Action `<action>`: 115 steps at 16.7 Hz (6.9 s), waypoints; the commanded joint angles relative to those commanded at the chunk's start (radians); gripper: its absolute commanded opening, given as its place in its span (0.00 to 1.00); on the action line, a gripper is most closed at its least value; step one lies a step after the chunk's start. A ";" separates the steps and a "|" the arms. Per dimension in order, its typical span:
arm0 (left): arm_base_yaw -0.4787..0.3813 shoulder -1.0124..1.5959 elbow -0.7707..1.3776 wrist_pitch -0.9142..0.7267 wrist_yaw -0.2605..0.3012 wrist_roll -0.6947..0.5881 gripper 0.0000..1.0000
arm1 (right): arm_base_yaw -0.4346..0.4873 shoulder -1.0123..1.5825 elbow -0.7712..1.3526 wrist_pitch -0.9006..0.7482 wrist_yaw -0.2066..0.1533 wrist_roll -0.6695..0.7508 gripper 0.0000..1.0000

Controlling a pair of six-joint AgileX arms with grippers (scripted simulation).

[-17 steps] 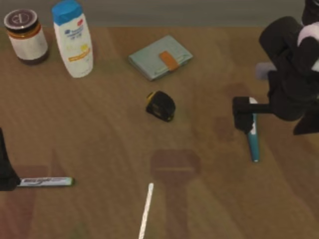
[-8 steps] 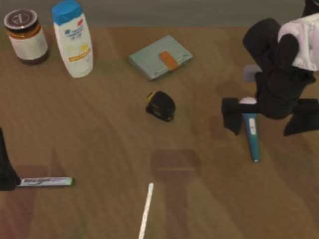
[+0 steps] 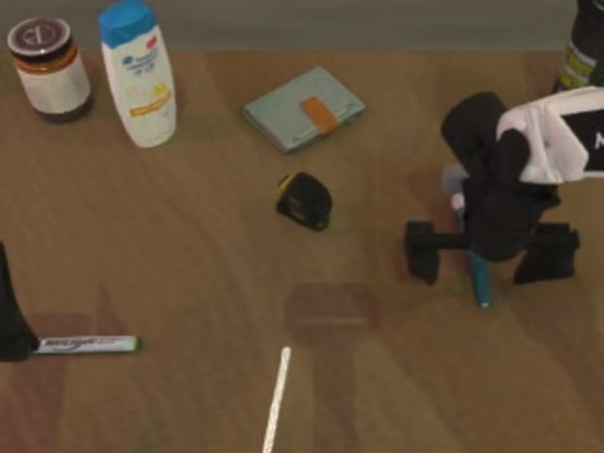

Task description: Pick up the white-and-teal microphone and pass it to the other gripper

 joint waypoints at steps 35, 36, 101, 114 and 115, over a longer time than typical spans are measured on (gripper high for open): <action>0.000 0.000 0.000 0.000 0.000 0.000 1.00 | 0.005 -0.029 -0.044 0.215 -0.030 -0.057 0.00; 0.000 0.000 0.000 0.000 0.000 0.000 1.00 | 0.005 -0.040 -0.058 0.274 -0.048 -0.071 0.00; -0.273 1.232 0.749 0.432 0.799 0.113 1.00 | 0.244 -0.511 -0.569 1.663 -0.191 -0.377 0.00; -0.378 1.403 0.881 0.477 0.734 0.110 1.00 | 0.244 -0.511 -0.569 1.663 -0.191 -0.377 0.00; -0.405 1.441 0.911 0.486 0.708 0.108 1.00 | 0.244 -0.511 -0.569 1.663 -0.191 -0.377 0.00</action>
